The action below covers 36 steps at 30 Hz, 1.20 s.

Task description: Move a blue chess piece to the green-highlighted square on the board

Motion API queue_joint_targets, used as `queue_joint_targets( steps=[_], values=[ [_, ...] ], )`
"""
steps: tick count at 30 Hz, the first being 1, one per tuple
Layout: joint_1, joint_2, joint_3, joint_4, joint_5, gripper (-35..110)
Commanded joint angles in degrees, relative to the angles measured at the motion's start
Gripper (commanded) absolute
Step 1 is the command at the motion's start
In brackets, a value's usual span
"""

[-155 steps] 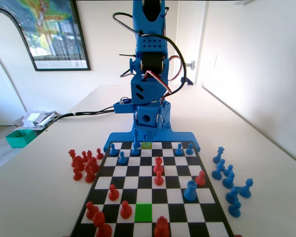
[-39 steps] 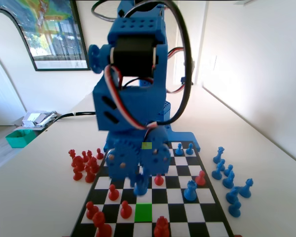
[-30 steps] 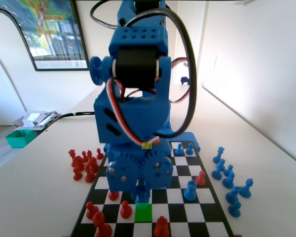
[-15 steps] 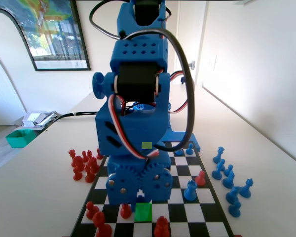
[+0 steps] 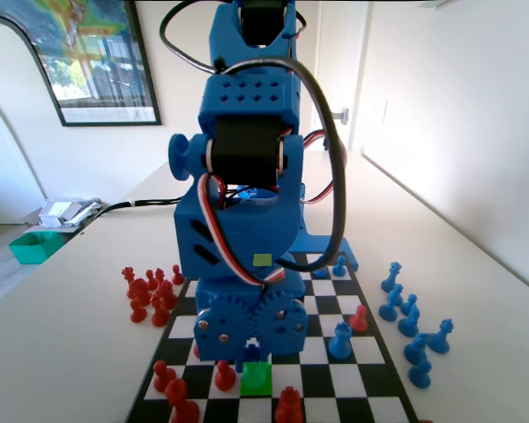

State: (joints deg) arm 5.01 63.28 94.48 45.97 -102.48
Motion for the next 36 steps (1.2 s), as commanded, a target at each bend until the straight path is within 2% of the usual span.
queue_joint_targets(
  steps=[1,36],
  values=[
    [0.7,1.8,0.1,-0.7,-1.6,1],
    [0.7,1.9,1.9,-6.0,-0.2,11]
  ],
)
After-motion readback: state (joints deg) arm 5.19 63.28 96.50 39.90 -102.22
